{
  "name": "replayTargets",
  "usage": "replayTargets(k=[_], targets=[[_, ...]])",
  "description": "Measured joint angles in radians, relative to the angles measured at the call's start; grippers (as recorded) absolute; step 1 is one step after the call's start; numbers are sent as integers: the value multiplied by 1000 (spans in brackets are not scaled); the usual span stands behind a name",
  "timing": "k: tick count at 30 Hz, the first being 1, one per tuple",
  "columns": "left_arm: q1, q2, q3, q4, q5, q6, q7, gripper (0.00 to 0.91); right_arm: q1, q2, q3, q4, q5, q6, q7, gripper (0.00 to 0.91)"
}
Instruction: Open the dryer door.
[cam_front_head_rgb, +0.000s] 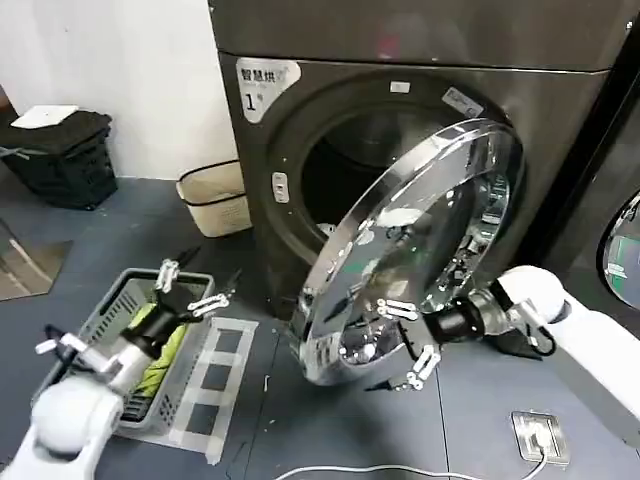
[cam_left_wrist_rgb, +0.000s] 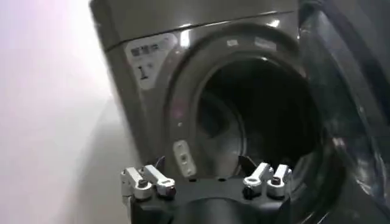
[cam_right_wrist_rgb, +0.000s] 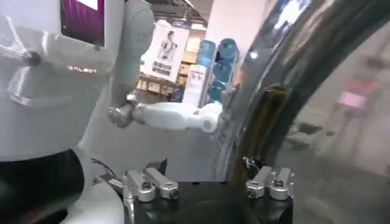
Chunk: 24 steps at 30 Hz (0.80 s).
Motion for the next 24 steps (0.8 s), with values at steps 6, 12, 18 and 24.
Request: replayTargets(k=[6, 12, 18, 24], targets=[[-127, 29, 97, 94, -24, -7, 36, 907, -182, -80, 194, 45, 5, 2, -2, 907], [-240, 50, 225, 151, -24, -28, 104, 907, -475, -136, 491, 110, 33, 37, -4, 907], [-331, 28, 378, 166, -21, -41, 136, 907, -813, -121, 858, 163, 71, 50, 7, 907], [-403, 5, 519, 174, -12, -65, 139, 907, -1156, -29, 1232, 190, 67, 108, 70, 907]])
